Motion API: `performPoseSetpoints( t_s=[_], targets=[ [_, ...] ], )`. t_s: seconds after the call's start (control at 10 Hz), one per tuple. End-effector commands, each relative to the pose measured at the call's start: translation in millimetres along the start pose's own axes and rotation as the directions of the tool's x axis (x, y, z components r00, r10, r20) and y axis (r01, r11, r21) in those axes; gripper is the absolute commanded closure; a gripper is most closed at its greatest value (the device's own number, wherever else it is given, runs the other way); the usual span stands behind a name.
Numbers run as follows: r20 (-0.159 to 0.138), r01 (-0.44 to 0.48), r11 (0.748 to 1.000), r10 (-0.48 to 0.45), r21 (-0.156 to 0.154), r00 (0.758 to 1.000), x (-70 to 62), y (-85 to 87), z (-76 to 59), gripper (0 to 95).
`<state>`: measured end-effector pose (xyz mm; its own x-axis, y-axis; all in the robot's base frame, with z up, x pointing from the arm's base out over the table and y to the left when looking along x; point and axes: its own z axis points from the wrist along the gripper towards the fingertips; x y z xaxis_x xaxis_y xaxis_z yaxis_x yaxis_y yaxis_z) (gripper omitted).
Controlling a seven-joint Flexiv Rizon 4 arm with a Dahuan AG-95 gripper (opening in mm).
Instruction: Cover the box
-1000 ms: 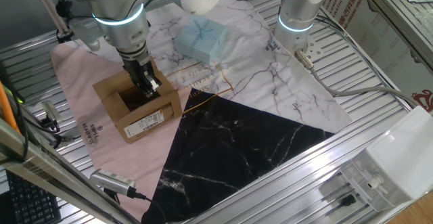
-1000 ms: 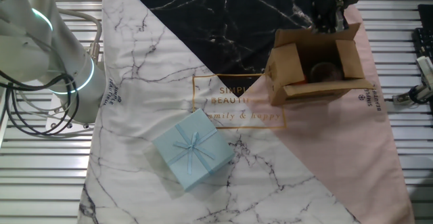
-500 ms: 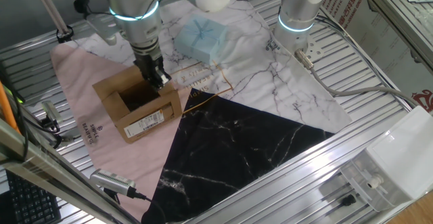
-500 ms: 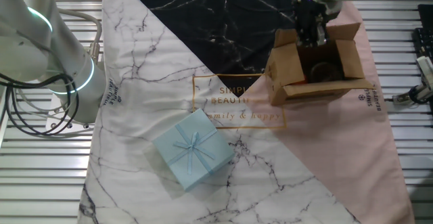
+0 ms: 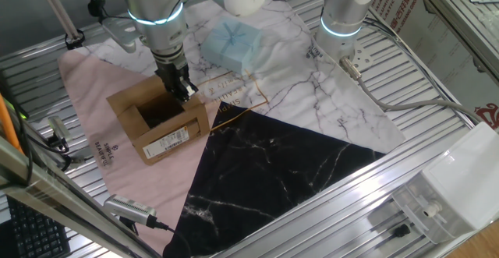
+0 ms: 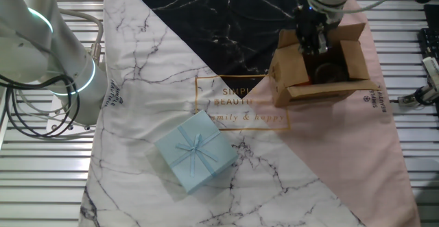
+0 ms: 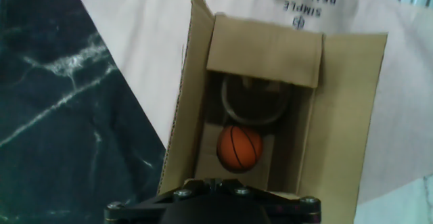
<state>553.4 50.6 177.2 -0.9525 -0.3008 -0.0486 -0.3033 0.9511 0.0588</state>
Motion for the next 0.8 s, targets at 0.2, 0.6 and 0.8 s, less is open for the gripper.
performPoseSetpoints(
  t_s=[0.2,0.6,0.8],
  targets=[
    [0.006,0.009,1.0,-0.008,-0.01,1.0,1.7,-5.7,10.2,95.0],
    [0.022,0.019,1.0,-0.019,-0.016,1.0,4.1,-12.7,25.9,95.0],
    [0.027,0.021,1.0,-0.021,-0.021,0.999,1.8,-16.5,33.9,95.0]
  ],
)
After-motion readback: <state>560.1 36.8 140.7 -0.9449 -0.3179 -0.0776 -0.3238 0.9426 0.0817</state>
